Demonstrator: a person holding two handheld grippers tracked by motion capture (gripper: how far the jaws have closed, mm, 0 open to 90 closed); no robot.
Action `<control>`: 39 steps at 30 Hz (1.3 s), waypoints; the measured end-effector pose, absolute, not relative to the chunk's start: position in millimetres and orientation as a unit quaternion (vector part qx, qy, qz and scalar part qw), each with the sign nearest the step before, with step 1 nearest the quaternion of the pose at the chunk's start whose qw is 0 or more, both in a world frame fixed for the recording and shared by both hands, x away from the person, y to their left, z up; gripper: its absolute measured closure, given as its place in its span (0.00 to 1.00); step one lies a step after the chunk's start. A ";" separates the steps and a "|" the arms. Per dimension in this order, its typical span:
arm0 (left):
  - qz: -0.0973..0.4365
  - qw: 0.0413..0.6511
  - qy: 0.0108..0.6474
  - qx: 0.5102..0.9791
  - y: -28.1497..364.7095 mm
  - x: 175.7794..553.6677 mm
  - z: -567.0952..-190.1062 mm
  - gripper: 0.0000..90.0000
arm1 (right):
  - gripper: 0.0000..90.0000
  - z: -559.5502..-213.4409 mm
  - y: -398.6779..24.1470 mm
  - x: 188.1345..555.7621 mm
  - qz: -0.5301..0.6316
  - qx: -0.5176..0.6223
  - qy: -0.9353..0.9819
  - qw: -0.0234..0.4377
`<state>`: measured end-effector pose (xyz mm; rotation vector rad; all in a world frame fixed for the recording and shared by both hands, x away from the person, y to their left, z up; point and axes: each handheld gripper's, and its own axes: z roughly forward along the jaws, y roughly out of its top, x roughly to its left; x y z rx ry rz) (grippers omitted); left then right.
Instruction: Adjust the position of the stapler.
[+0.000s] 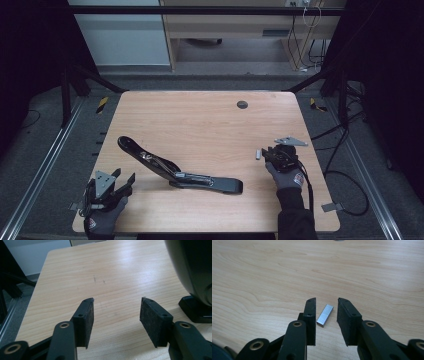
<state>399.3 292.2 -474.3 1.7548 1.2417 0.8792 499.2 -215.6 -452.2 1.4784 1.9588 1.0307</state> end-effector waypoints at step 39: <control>0.340 0.378 0.498 0.703 295.2 407.8 -488.0 0.52 | 0.87 -484.2 -197.6 546.9 0.282 0.572 0.745 0.197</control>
